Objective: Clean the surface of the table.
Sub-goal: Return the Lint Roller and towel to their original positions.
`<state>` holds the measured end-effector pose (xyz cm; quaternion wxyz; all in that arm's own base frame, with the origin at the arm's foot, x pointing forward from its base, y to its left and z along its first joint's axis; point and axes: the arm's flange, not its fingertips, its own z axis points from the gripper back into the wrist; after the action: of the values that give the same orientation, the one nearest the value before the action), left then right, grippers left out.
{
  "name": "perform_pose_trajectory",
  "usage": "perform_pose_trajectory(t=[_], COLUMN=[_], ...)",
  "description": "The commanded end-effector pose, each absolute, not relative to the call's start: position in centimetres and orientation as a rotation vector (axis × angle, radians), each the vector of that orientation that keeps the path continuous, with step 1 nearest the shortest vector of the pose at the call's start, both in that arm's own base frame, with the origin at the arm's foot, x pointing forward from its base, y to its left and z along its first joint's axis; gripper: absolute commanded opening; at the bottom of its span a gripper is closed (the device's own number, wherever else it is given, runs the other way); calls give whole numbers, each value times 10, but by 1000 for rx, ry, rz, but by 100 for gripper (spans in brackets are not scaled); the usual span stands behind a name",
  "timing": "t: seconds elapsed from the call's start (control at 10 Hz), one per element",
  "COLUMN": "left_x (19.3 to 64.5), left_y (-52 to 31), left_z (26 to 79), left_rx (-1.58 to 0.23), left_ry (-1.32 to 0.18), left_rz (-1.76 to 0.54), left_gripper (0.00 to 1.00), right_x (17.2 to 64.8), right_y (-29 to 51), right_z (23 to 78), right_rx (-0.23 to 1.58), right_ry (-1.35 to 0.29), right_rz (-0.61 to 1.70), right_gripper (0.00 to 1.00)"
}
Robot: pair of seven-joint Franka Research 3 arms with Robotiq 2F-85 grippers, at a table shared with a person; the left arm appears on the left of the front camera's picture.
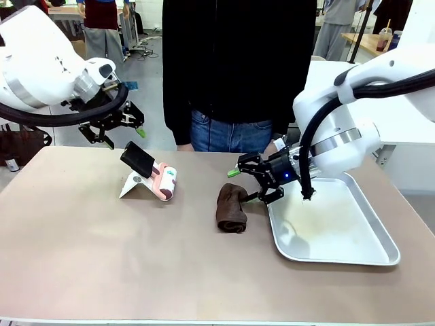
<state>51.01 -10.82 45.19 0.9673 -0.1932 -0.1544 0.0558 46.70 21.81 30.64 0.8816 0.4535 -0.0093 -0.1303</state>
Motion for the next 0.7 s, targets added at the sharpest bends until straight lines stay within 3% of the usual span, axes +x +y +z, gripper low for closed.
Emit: perform_pose_trajectory(t=[0.0,0.4,0.6], left_x=[481,432,412], left_y=[-83,-2,39], left_z=[462,468,456], left_rx=[-477,-708,-899], left_ry=[-346,-381,-328], left_rz=[72,93,-52], left_gripper=[100,100,100], right_x=[454,417,398], right_y=[184,111,80], right_z=[329,371,386], right_rx=[999,1282,1408], right_ry=[-11,70,106], right_rz=[-259,-259,-252], right_gripper=[100,100,100])
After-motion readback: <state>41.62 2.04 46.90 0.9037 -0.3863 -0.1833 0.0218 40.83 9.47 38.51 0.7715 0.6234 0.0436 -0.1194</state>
